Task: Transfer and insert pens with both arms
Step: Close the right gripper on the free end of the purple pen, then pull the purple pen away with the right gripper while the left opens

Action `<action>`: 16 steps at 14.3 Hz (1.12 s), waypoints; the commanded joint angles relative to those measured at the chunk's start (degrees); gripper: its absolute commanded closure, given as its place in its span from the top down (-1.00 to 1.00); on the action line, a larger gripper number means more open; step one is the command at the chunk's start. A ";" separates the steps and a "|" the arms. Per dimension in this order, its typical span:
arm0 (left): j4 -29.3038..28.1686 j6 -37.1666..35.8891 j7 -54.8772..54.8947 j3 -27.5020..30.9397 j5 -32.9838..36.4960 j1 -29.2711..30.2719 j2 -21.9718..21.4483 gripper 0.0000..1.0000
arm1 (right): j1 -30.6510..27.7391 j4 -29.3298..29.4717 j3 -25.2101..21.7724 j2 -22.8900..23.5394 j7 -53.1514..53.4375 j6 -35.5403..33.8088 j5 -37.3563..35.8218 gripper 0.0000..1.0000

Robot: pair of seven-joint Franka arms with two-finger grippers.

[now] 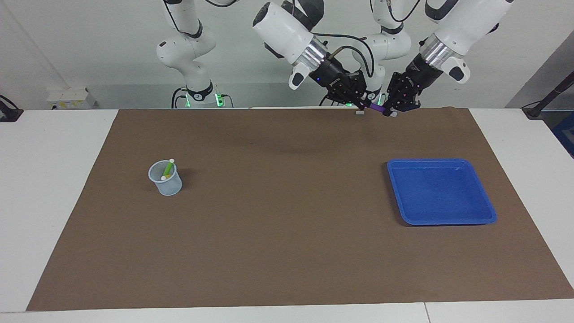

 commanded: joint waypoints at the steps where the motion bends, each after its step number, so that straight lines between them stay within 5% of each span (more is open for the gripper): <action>1: -1.43 -0.80 -0.74 0.10 -0.74 -0.69 -1.57 -1.00 | 0.08 0.94 0.08 0.80 1.14 1.36 -0.88 -0.87; 8: -1.43 -1.07 0.14 0.10 -0.74 -0.69 -1.57 -0.96 | -0.01 0.94 0.08 0.89 1.32 1.28 -0.88 -1.00; 11: -1.43 -0.98 0.05 0.10 -0.74 -0.69 -1.57 -0.30 | -0.01 0.85 0.08 0.89 1.14 1.28 -0.88 -1.00; 13: -1.43 -0.81 0.05 0.10 -0.74 -0.60 -1.83 -0.08 | -0.09 0.85 0.08 0.89 1.05 1.28 -0.88 -1.00; 16: -1.43 -0.72 -0.03 0.10 -0.74 -0.60 -2.01 0.52 | -0.27 0.77 0.08 0.89 0.79 1.10 -0.88 -1.00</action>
